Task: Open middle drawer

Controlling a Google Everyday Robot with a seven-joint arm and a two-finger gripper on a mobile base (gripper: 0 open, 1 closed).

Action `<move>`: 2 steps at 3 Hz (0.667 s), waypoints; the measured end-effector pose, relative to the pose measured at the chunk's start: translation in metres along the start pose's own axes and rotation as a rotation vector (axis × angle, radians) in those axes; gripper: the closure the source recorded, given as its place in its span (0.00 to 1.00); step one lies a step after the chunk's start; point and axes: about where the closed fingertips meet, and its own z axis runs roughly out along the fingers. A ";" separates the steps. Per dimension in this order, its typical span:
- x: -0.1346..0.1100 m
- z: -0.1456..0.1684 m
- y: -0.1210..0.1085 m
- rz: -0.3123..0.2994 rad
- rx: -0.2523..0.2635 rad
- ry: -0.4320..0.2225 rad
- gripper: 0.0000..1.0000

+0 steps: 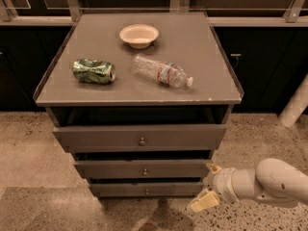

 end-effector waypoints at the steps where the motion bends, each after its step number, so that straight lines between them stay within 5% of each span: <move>1: 0.005 0.008 0.000 0.010 -0.014 -0.006 0.00; 2: 0.006 0.008 0.000 0.021 -0.001 -0.006 0.00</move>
Offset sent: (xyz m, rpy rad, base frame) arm 0.0005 -0.0038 -0.0088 0.0046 0.0080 -0.0486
